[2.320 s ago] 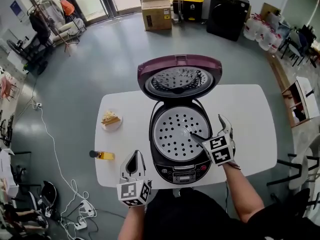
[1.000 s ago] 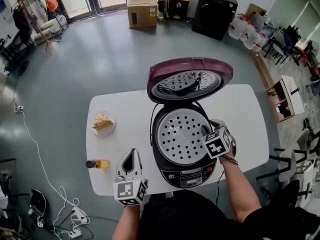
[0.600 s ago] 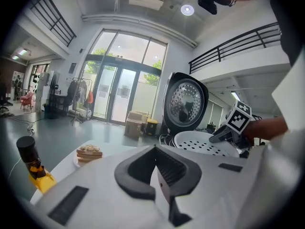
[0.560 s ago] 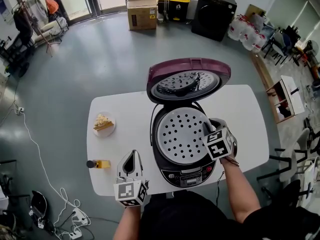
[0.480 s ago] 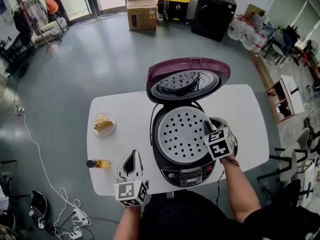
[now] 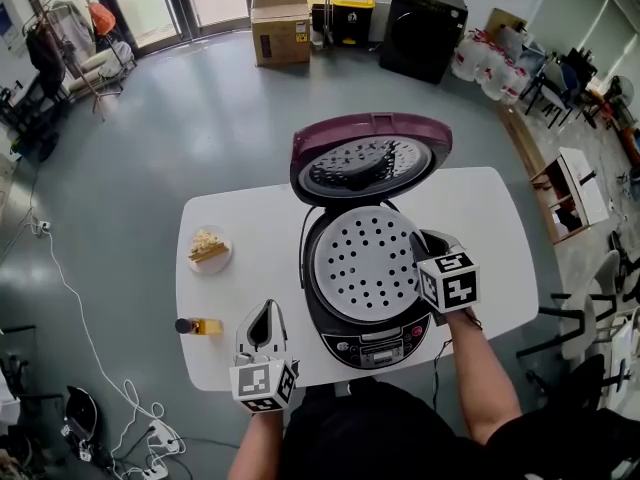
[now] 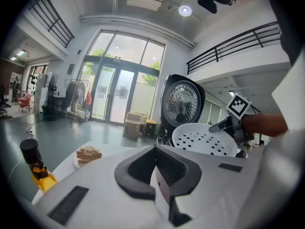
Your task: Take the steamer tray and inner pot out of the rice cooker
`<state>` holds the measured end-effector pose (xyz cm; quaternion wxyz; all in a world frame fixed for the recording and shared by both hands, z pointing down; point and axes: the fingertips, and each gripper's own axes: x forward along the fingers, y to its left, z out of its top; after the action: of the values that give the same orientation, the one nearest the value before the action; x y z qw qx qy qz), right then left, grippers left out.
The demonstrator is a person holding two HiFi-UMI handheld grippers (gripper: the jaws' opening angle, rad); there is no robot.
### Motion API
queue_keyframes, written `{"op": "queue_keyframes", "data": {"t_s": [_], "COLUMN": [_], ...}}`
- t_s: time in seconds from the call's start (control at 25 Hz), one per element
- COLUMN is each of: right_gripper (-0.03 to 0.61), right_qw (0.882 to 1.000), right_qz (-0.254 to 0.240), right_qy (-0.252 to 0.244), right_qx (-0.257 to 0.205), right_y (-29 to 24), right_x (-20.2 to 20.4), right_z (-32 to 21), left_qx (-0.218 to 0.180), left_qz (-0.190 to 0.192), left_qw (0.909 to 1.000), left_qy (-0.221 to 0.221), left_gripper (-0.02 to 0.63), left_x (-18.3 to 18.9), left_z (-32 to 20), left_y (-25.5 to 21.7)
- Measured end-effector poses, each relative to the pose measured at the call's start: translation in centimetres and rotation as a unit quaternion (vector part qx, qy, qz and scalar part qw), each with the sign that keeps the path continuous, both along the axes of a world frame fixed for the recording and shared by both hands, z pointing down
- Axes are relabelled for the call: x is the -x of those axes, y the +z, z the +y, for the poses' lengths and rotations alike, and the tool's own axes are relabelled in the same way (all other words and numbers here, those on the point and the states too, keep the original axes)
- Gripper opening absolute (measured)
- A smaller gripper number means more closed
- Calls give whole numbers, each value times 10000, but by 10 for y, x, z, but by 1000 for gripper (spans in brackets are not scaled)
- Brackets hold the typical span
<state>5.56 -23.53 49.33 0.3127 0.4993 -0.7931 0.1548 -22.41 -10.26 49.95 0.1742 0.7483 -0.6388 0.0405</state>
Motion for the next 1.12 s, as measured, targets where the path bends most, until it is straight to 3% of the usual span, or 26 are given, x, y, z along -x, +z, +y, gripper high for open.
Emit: {"op": "queue_keyframes", "data": {"t_s": [0.24, 0.6, 0.76, 1.12], "right_gripper": [17, 18, 18, 18], "right_qw": [9950, 9869, 9830, 9833], "right_qz": [-900, -1359, -1500, -1403], "right_qy": [400, 865, 1058, 1160], "right_qx": [168, -27, -51, 34], "right_y": [-15, -39, -42, -23], "right_x": [-10, -38, -79, -165], "right_z": [3, 13, 16, 10], "left_qx": [-37, -209, -182, -773], "left_qz": [-31, -135, -24, -296], "left_qw": [10000, 9991, 9981, 9934], "left_qy": [66, 350, 582, 792], "left_gripper": [0, 0, 0, 0], "left_x": [4, 5, -27, -125], "left_z": [2, 3, 8, -4], "left_y": [-4, -21, -52, -114]}}
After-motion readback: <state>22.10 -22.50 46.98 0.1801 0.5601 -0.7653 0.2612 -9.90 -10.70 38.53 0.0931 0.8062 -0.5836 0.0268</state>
